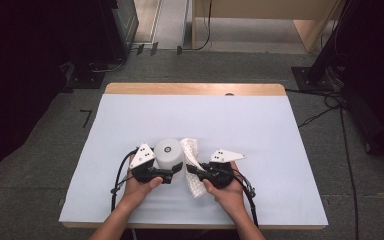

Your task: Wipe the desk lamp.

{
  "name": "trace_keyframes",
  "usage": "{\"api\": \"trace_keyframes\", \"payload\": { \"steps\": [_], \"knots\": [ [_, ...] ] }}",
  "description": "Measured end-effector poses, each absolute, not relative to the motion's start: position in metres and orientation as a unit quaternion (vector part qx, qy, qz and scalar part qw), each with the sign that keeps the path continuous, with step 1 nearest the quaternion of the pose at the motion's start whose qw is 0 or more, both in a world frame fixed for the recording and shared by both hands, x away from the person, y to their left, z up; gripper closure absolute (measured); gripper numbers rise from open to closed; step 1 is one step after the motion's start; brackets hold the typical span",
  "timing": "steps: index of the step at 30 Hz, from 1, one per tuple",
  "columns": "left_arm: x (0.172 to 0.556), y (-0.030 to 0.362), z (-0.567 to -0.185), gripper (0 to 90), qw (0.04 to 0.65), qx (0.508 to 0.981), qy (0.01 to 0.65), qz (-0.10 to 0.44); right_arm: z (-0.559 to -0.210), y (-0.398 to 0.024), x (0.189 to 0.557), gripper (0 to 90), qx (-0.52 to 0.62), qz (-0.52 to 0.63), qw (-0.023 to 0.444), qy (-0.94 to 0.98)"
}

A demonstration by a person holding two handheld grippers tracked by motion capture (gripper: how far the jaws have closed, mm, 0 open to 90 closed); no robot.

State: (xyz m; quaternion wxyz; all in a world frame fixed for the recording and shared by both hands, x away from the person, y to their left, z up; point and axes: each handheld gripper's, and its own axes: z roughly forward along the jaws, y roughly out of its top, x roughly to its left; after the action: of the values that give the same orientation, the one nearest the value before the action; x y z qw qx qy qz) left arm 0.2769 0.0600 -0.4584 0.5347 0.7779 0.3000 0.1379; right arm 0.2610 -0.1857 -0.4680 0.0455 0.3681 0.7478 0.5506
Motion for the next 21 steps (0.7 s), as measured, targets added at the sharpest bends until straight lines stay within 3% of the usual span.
{"api": "trace_keyframes", "payload": {
  "steps": [11,21],
  "knots": [
    [0.272,0.044,-0.464,8.7,0.516,0.796,0.279,0.149,-0.449,-0.204,0.256,79.9,0.359,0.598,0.069,0.713],
    [0.275,0.059,-0.452,8.7,0.553,0.762,0.295,0.163,-0.476,-0.191,0.261,79.8,0.377,0.553,0.045,0.741]
  ]
}}
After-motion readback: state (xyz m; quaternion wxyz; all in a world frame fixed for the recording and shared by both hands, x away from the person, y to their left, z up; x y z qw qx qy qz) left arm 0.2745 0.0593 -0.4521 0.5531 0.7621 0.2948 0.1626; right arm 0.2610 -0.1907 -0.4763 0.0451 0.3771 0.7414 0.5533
